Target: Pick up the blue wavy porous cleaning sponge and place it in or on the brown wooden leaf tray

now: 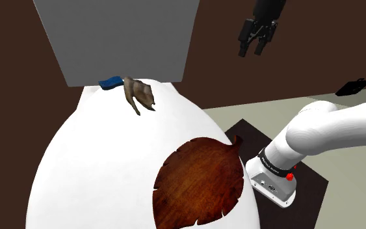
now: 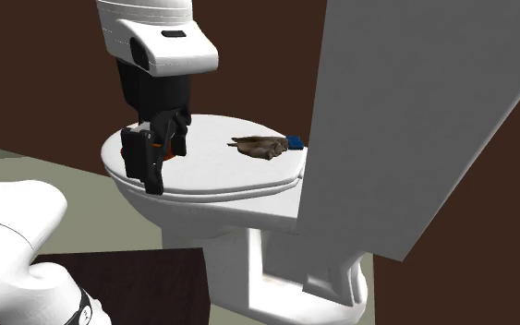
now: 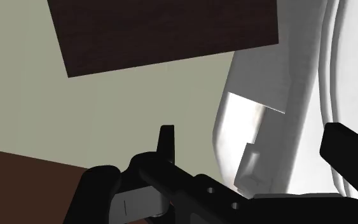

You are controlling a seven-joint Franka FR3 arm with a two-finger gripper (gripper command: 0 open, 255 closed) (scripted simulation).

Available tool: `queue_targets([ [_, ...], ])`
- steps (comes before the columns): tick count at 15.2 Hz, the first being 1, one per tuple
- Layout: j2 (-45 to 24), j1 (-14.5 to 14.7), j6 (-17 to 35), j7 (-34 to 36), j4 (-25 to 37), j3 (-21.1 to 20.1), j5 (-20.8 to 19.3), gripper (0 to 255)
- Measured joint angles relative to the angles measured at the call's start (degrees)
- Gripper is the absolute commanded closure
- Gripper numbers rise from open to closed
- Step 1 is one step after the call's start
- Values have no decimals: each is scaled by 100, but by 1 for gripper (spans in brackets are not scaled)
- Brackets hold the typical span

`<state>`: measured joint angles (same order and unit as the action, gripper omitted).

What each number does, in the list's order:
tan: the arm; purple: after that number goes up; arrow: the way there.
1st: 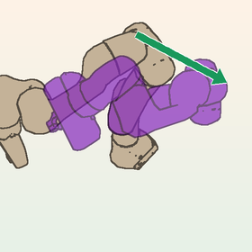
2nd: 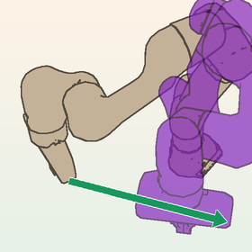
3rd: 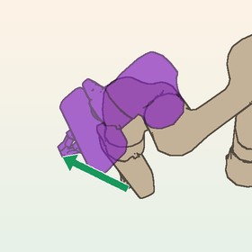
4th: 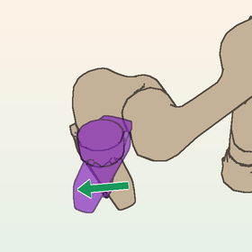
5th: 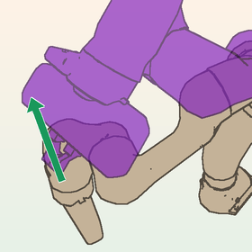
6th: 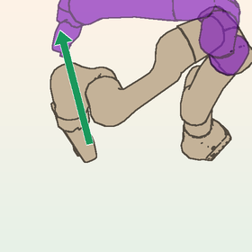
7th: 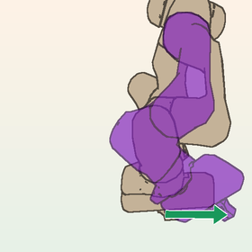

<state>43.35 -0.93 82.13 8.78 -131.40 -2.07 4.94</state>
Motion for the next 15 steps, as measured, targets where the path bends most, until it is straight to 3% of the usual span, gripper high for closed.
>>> queue_targets([
  [4, -39, -1, 120, 474, -46, -294, 212, 0],
  [15, -1192, -102, 1004, 3110, 518, -1946, 1045, 0],
])
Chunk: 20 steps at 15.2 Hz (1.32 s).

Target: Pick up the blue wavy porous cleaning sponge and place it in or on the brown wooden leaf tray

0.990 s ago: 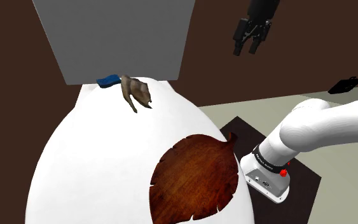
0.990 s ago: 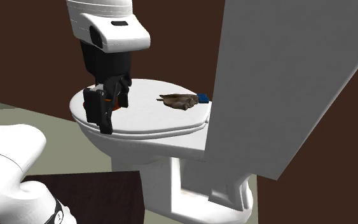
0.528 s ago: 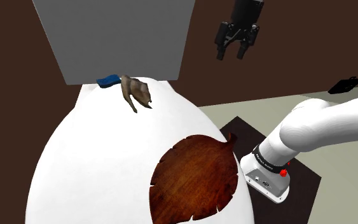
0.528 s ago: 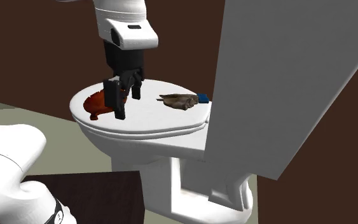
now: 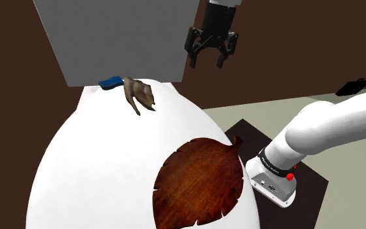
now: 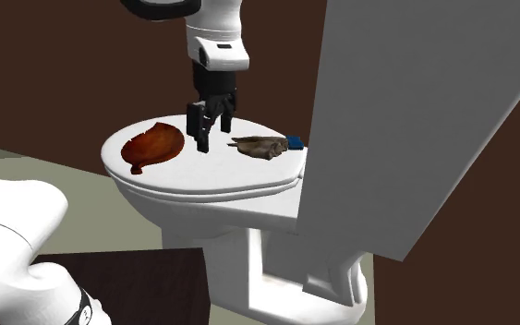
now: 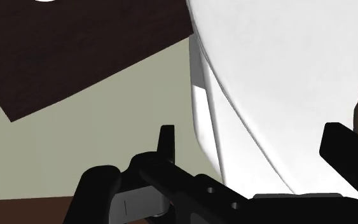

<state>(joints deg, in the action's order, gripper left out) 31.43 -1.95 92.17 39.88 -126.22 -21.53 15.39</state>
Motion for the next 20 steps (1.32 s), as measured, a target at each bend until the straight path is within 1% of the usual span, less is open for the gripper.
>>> queue_targets([
  [4, -662, -113, 331, 980, 439, -571, 27, 0],
  [7, -1231, -208, 603, 1722, 787, -984, -89, 0],
  [11, -2191, -301, 841, 2831, 1493, -1508, -496, 0],
  [13, -2800, -278, 922, 3466, 1952, -1752, -839, 0],
  [14, -3106, -255, 937, 3748, 2192, -1821, -1035, 0],
  [16, -3734, -119, 956, 4329, 2676, -1919, -1449, 0],
  [18, -4311, 99, 909, 4872, 3178, -1932, -1835, 0],
  [20, -4905, 399, 809, 5384, 3759, -1879, -2211, 0],
])
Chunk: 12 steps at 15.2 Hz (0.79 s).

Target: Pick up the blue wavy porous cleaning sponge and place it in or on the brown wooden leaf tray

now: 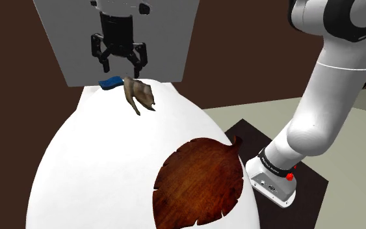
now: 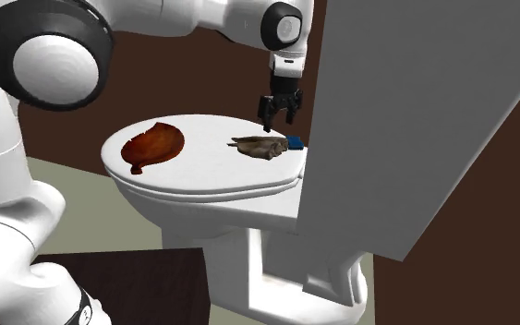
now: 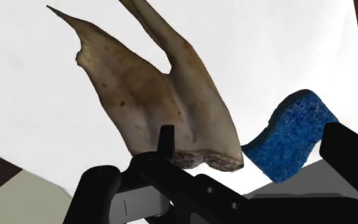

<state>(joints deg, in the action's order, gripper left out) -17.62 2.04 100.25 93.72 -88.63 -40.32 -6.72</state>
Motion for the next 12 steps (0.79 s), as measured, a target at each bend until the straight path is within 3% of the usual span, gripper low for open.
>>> queue_targets([
  [5, -1337, 802, -457, 863, 1650, 315, -698, 0],
  [12, -1515, 838, -80, 986, 1426, 386, -792, 0],
])
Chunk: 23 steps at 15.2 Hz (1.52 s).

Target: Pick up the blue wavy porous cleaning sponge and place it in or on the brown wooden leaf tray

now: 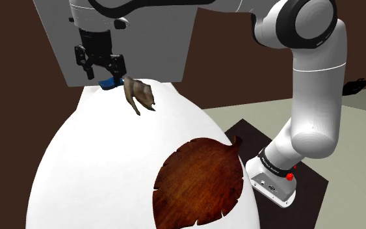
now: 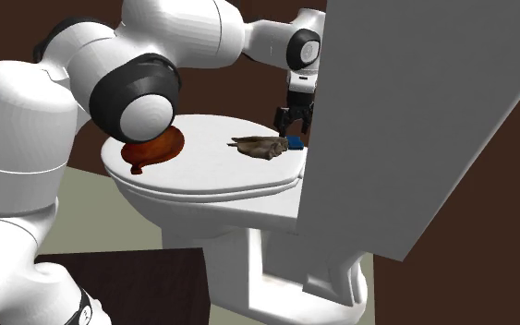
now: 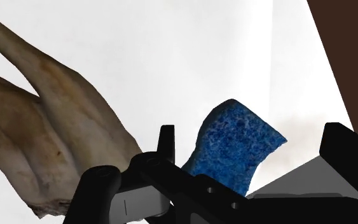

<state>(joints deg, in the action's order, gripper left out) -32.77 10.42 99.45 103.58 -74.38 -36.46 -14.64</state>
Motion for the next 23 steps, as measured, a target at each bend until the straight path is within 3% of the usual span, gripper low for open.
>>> queue_targets([
  [7, 25, -29, 129, 15, -156, -4, 6, 0],
  [8, 25, -29, 129, 15, -156, -4, 6, 255],
  [18, 25, -28, 130, 15, -156, -4, 6, 255],
  [23, 26, 31, -181, 1, 168, -14, 16, 255],
])
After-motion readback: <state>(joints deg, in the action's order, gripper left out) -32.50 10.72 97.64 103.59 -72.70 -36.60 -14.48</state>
